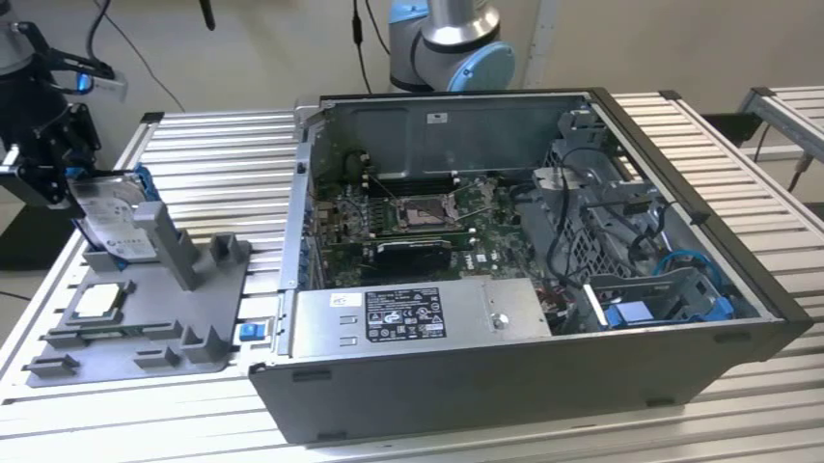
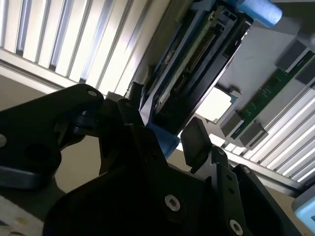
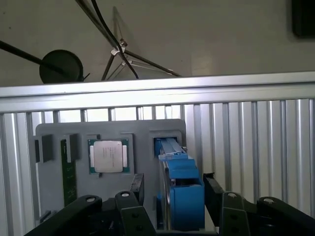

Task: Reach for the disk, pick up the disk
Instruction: 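Pick up the disk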

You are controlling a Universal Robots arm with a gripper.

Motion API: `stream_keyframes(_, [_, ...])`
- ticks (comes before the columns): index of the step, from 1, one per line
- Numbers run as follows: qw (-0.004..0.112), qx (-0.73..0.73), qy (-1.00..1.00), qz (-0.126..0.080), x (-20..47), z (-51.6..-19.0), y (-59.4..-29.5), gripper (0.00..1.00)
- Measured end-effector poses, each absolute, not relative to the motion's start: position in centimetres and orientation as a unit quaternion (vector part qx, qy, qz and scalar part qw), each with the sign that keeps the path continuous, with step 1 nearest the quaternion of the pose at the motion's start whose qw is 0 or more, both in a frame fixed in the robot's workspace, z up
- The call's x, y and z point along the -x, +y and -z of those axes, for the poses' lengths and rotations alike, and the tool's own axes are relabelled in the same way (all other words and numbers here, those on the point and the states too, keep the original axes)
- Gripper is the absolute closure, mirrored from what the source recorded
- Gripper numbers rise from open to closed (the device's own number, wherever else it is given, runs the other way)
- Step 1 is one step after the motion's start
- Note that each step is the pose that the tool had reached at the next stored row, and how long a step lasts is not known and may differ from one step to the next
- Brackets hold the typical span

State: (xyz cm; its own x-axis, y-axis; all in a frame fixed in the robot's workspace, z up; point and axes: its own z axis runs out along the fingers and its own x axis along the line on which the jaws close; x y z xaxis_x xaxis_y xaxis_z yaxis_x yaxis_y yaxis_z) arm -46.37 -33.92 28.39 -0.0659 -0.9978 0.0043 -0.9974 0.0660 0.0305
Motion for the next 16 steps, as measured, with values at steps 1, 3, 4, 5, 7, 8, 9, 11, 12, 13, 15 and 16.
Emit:
stream_keyframes(1, [0.012, -0.683, -0.73, 0.01, 46.37, -28.39, -33.92, 0.0])
stream_keyframes(3, [0.012, -0.683, -0.73, 0.01, 46.37, -28.38, -33.92, 0.0])
stream_keyframes(4, [0.012, -0.683, -0.73, 0.01, 46.37, -28.36, -33.92, 0.0])
stream_keyframes(5, [0.012, -0.683, -0.73, 0.01, 46.37, -28.32, -33.92, 0.0])
stream_keyframes(7, [0.012, -0.683, -0.73, 0.01, 46.37, -28.29, -33.92, 0.0])
stream_keyframes(8, [0.012, -0.683, -0.73, 0.01, 46.37, -28.26, -33.92, 0.0])
stream_keyframes(9, [0.012, -0.683, -0.73, 0.01, 46.37, -28.24, -33.92, 0.0])
stream_keyframes(11, [0.012, -0.683, -0.73, 0.01, 46.37, -28.19, -33.92, 0.0])
stream_keyframes(12, [0.012, -0.683, -0.73, 0.01, 46.37, -28.17, -33.92, 0.0])
stream_keyframes(13, [0.012, -0.683, -0.73, 0.01, 46.37, -28.15, -33.92, 0.0])
stream_keyframes(15, [0.012, -0.683, -0.73, 0.01, 46.37, -28.1, -33.92, 0.0])
stream_keyframes(16, [0.012, -0.683, -0.73, 0.01, 46.37, -28.05, -33.92, 0.0])
